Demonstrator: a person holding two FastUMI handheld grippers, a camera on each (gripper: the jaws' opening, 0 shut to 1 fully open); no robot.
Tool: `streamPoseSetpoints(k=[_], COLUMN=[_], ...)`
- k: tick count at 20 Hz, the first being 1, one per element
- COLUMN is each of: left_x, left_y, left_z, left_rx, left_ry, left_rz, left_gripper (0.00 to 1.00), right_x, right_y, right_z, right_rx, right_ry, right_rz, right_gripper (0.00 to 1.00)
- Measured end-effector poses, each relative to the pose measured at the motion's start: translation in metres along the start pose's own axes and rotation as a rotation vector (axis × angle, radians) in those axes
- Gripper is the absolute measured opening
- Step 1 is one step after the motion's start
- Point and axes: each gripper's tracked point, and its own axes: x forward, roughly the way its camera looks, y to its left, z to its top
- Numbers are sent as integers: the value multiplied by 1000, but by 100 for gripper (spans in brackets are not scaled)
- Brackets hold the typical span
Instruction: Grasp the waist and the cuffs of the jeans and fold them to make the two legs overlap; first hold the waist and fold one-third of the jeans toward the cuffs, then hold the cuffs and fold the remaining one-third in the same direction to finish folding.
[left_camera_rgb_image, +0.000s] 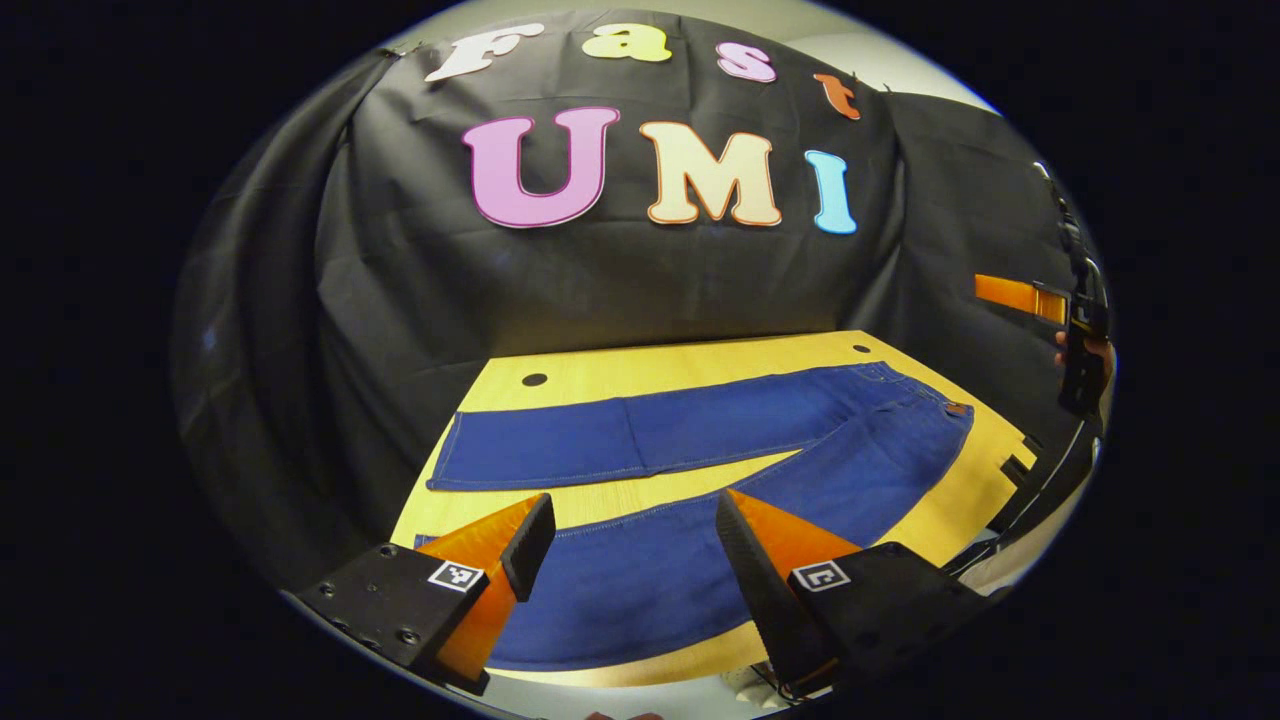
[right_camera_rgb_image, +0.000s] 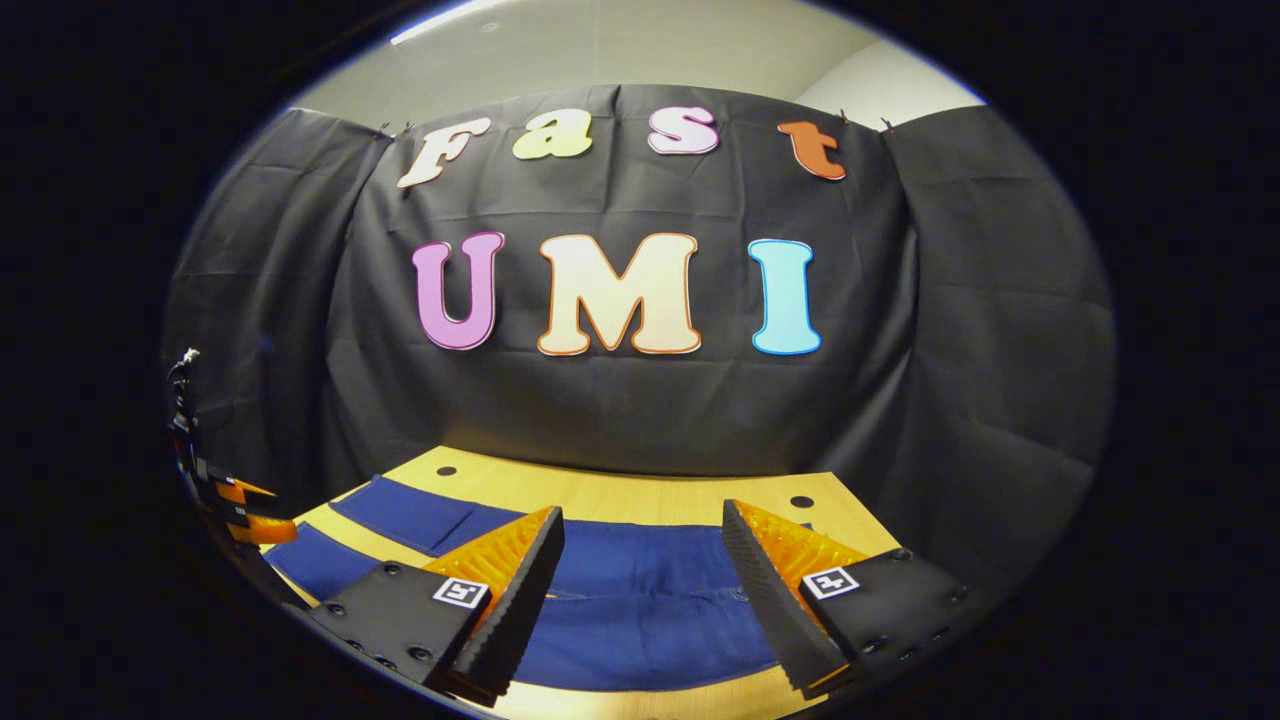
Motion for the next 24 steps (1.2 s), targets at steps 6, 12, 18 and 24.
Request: streamPoseSetpoints(k=[6,12,18,24], left_x=[-6,-23,-19,-17], left_y=[-1,-13,19,31], left_z=[-9,-92,-163,-194], left_rx=[-35,169,338,403], left_ry=[0,273,509,635], left_rz=[2,-229,-287,-346], left_gripper=[96,96,97,96], right_x=[-5,-10,-15,-24], right_y=[23,32,39,38], right_z=[-4,-15,-34,-54], right_rx=[-7,-8,-52,-23], right_ry=[6,32,81,129], right_rz=[34,52,55,43], right_gripper=[100,100,99,100])
